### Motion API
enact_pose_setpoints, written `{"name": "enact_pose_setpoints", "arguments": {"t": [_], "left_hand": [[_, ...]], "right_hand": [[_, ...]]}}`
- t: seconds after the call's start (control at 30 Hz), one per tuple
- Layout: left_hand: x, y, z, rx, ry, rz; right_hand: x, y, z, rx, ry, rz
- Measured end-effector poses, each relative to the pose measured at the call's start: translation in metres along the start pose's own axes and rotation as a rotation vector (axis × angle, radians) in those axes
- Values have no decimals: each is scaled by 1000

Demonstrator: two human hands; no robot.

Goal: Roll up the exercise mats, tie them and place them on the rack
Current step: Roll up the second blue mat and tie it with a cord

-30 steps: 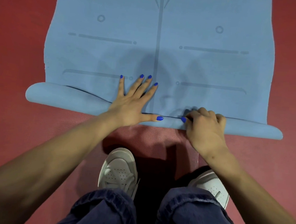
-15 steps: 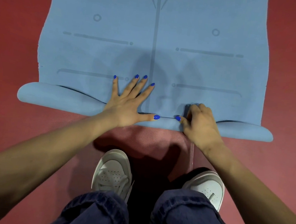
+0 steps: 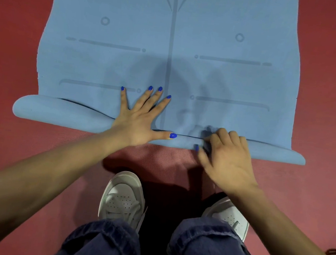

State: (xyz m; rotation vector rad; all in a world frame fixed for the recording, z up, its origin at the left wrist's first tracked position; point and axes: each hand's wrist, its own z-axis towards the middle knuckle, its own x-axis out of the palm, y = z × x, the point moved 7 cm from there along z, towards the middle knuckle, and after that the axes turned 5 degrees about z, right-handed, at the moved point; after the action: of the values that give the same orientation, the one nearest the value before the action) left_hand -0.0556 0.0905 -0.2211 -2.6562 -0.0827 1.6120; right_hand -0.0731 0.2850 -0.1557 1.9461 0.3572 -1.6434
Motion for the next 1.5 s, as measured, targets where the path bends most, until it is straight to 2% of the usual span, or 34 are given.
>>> {"name": "enact_pose_setpoints", "arguments": {"t": [0.23,0.47,0.53,0.6,0.73,0.9,1.07,1.3,1.5], "left_hand": [[-2,0,0,-4,27,-22],[-3,1,0,-5,24,-34],[-2,1,0,0,22,-39],[-2,2,0,-6,15,-48],[-3,2,0,-6,25,-53],[-3,2,1,-4,35,-40],[-3,1,1,-6,43,-35],[-3,1,1,-2,40,-37],[-3,2,1,-1,31,-43]], "right_hand": [[14,-35,-10,307,-8,-11],[28,-58,7,344,195,349],[28,-65,11,445,176,518],[26,-67,14,527,124,532],[11,-57,16,389,60,-103],[-2,-33,1,158,-172,-285],[1,-45,-27,123,-224,-139],[9,-81,-19,-21,-72,21],[9,-89,-22,133,-109,288]]}}
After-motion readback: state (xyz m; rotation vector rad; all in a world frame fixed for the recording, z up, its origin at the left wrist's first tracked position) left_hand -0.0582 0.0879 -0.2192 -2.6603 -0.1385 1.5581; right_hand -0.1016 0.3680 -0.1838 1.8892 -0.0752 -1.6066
